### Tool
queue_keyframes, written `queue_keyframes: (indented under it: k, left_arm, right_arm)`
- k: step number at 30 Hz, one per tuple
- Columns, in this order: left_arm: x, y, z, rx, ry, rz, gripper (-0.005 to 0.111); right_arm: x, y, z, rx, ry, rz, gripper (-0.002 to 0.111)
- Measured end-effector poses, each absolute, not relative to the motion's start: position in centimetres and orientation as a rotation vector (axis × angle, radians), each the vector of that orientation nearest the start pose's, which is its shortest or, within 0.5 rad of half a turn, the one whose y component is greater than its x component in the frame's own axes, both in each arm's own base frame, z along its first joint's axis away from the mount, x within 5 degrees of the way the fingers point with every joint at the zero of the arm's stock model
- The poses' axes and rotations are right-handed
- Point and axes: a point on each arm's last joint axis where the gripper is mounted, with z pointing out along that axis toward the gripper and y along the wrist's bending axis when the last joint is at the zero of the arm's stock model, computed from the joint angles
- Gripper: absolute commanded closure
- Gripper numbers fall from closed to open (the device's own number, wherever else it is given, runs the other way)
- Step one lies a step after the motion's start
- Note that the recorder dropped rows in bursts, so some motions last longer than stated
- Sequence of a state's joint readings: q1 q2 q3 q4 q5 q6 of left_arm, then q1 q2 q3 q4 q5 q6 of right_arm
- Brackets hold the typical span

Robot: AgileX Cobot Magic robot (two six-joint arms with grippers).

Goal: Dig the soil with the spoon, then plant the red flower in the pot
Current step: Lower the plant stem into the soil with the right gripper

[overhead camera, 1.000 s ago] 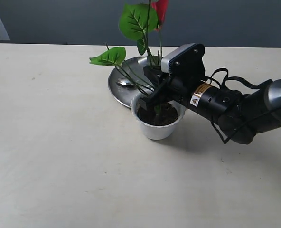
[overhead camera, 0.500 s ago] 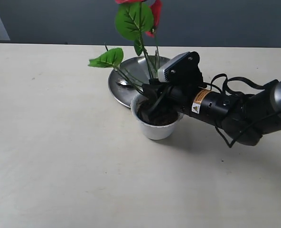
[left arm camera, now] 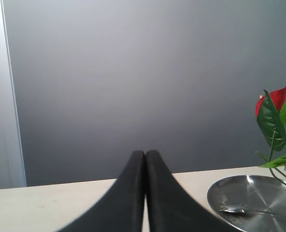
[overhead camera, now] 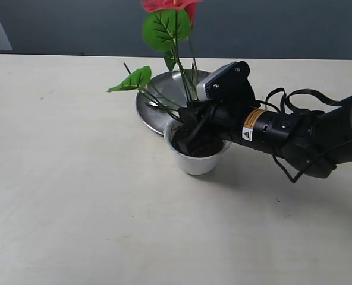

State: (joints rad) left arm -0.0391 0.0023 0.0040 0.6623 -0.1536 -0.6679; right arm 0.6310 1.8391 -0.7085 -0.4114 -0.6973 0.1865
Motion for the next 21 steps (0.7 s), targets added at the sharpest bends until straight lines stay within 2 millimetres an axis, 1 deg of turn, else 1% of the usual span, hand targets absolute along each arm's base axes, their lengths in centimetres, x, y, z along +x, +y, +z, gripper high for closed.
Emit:
queue_keyframes:
  k: [13, 21]
  left_arm:
    - [5.42, -1.06, 22.26, 0.098, 1.367, -0.107, 0.106]
    - [5.42, -1.06, 22.26, 0.098, 1.367, -0.107, 0.106]
  right_arm:
    - [25.82, 21.45, 15.29, -0.900, 1.824, 0.546, 0.085]
    - [25.56, 21.57, 15.38, -0.910, 1.835, 0.581, 0.085]
